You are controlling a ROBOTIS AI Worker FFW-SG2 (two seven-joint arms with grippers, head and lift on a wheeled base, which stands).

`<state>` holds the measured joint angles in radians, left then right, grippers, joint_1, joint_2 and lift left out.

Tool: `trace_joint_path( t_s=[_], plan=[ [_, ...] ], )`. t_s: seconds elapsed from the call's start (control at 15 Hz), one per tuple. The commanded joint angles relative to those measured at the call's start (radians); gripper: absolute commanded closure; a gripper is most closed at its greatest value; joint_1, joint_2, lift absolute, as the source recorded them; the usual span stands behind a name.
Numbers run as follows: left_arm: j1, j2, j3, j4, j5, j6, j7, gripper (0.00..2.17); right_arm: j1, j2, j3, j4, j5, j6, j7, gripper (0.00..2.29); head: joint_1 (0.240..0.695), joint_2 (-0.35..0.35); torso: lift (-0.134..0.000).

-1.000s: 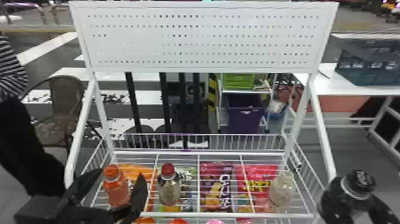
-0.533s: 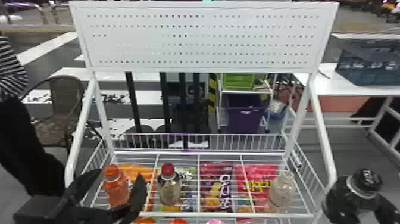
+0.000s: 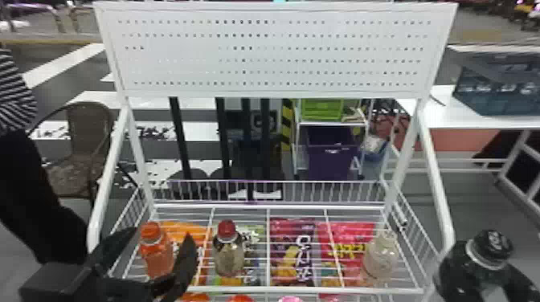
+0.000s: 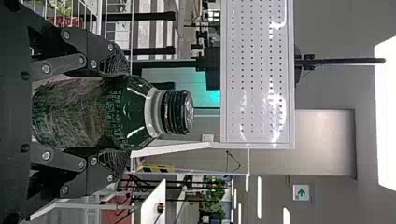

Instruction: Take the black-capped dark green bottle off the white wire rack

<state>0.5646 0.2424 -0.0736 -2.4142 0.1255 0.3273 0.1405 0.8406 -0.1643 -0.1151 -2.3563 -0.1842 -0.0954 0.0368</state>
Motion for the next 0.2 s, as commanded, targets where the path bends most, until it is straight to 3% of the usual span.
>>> trace_joint_path(
  t_s=[0.0, 0.13],
  plan=[
    [0.0, 0.0, 0.0, -0.002, 0.0, 0.0, 0.001, 0.14, 0.0, 0.0, 0.0, -0.005, 0.0, 0.003, 0.0, 1.13, 0.499, 0.0, 0.0],
    [0.0, 0.0, 0.0, -0.003, 0.0, 0.0, 0.001, 0.14, 0.0, 0.0, 0.0, -0.005, 0.0, 0.003, 0.0, 1.13, 0.499, 0.0, 0.0]
  ],
)
